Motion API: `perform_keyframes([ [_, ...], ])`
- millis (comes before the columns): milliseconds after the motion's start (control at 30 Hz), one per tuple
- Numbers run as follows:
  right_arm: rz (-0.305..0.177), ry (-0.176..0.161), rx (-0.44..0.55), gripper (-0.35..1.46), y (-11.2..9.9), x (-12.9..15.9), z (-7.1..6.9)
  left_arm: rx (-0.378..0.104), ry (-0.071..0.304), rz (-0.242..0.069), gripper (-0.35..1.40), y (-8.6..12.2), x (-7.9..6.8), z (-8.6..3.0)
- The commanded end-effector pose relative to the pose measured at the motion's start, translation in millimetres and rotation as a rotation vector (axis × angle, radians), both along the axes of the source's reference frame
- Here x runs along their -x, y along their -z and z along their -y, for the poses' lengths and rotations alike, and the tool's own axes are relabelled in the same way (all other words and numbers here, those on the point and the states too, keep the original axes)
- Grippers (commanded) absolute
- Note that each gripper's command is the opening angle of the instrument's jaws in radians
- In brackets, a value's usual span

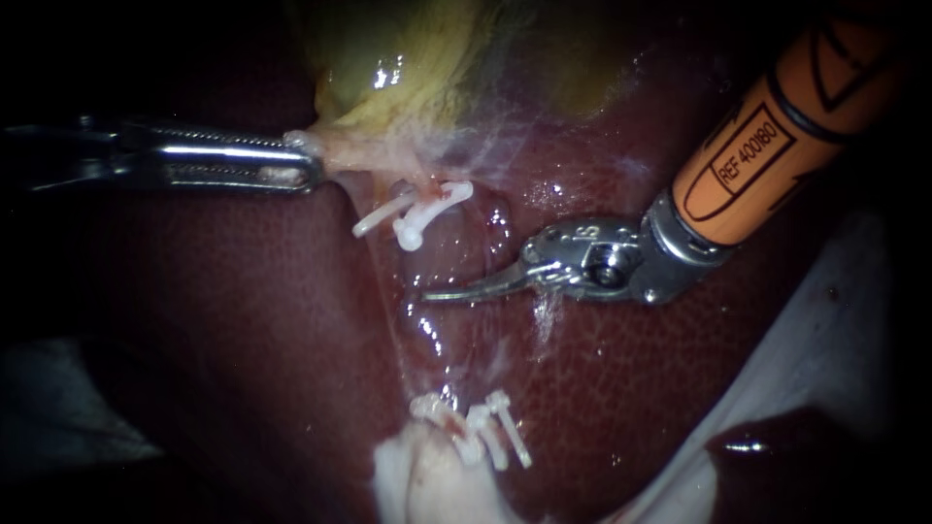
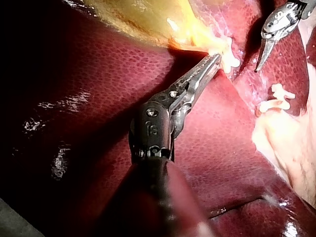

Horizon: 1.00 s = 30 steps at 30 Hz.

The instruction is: Go back from the cut right tube

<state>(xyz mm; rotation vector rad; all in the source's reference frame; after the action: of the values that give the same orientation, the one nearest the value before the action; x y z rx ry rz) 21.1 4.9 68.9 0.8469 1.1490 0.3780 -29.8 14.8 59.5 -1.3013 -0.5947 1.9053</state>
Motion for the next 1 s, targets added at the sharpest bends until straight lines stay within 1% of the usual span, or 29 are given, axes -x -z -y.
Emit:
perform_keyframes([
  [33,-0.01,-0.002,-0.003,-0.35,-0.1,0.1,0.0,0.0,0.0,0.0,-0.35,-0.1,0.0,0.0],
  [100,-0.039,-0.011,-0.011,-0.33,-0.1,0.1,0.1,0.0,0.0,0.0,-0.35,-0.1,0.0,0.0],
  [133,-0.061,-0.023,-0.015,0.2,-0.2,0.0,0.2,0.0,0.0,0.0,-0.35,-0.1,0.0,0.0],
  [167,-0.072,-0.028,-0.017,0.71,-0.2,-0.1,0.3,0.0,0.0,0.0,-0.35,-0.1,0.0,0.0],
  [200,-0.079,-0.028,-0.018,1.01,-0.2,-0.2,0.3,0.0,0.0,0.0,-0.35,-0.1,0.0,0.0],
  [233,-0.087,-0.023,-0.019,1.14,-0.2,-0.3,0.3,0.001,0.0,0.0,-0.35,-0.2,0.0,0.0],
  [300,-0.095,-0.01,-0.019,1.23,0.0,-0.4,0.4,0.001,0.0,0.0,-0.35,-0.2,0.0,0.0],
  [367,-0.108,-0.009,-0.025,1.26,0.1,-0.5,0.6,0.001,0.0,0.0,-0.35,-0.2,0.0,0.0],
  [400,-0.116,-0.008,-0.027,1.26,0.2,-0.5,0.6,0.001,0.0,0.0,-0.35,-0.2,0.0,0.0],
  [500,-0.118,-0.006,-0.027,1.26,0.3,-0.6,0.8,0.001,0.0,0.0,-0.35,-0.2,0.0,0.0],
  [567,-0.114,-0.013,-0.024,1.28,0.4,-0.6,0.8,0.001,0.0,0.0,-0.35,-0.2,0.0,0.0],
  [633,-0.104,-0.03,-0.019,1.29,0.4,-0.4,0.7,0.001,-0.001,0.0,-0.35,-0.2,0.0,0.0],
  [700,-0.046,-0.049,0.004,1.38,0.8,0.0,0.6,0.001,-0.001,0.0,-0.35,-0.2,0.0,0.0],
  [733,-0.004,-0.059,0.023,1.43,1.0,0.2,0.6,0.001,-0.001,0.0,-0.35,-0.2,0.0,0.0],
  [767,0.046,-0.057,0.068,1.43,1.3,0.6,0.7,0.001,-0.001,0.0,-0.35,-0.2,0.0,0.0],
  [833,0.093,-0.044,0.129,1.43,2.1,1.4,0.9,0.001,-0.001,0.001,-0.35,-0.3,-0.1,0.0],
  [867,0.122,-0.042,0.186,1.43,2.7,1.9,1.1,0.001,-0.002,0.001,-0.35,-0.3,-0.1,0.0],
  [933,0.171,-0.028,0.254,1.43,3.9,2.7,1.3,0.001,-0.002,0.001,-0.35,-0.4,-0.2,-0.1],
  [967,0.191,-0.027,0.278,1.43,4.5,3.0,1.3,0.001,-0.002,0.001,-0.35,-0.4,-0.2,-0.1],
  [1000,0.209,-0.018,0.313,1.43,5.3,3.5,1.3,0.001,-0.002,0.001,-0.35,-0.4,-0.2,-0.1],
])
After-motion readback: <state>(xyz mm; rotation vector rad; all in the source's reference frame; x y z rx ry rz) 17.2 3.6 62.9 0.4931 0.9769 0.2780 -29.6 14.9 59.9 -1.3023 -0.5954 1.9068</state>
